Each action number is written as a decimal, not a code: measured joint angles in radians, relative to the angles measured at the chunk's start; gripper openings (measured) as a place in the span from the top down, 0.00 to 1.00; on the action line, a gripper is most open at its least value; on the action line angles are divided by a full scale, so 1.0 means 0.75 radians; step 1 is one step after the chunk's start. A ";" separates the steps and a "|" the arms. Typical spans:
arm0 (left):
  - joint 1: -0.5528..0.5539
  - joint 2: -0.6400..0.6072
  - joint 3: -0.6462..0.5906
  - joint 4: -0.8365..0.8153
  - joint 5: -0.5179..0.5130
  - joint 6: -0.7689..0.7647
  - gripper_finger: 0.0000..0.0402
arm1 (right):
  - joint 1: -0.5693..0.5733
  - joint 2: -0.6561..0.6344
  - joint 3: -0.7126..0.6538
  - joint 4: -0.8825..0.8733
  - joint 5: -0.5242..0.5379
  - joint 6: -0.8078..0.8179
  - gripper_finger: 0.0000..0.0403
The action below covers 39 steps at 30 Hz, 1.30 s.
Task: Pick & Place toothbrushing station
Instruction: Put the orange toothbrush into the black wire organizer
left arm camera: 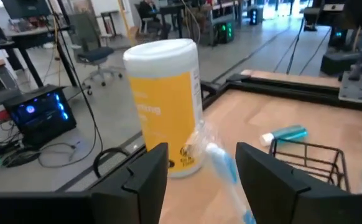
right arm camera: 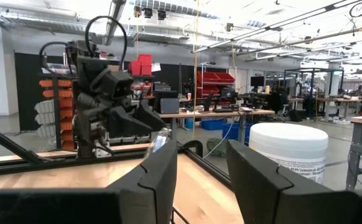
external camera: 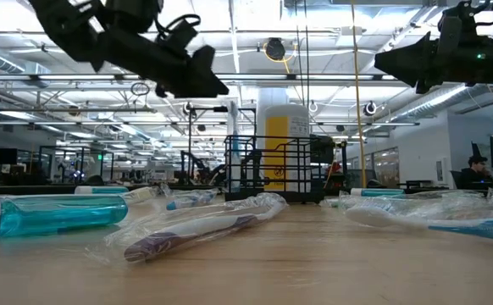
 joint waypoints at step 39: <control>-0.027 -0.395 -0.001 -1.792 -0.076 -0.610 0.51 | 0.000 0.001 0.000 -0.015 -0.003 0.001 0.68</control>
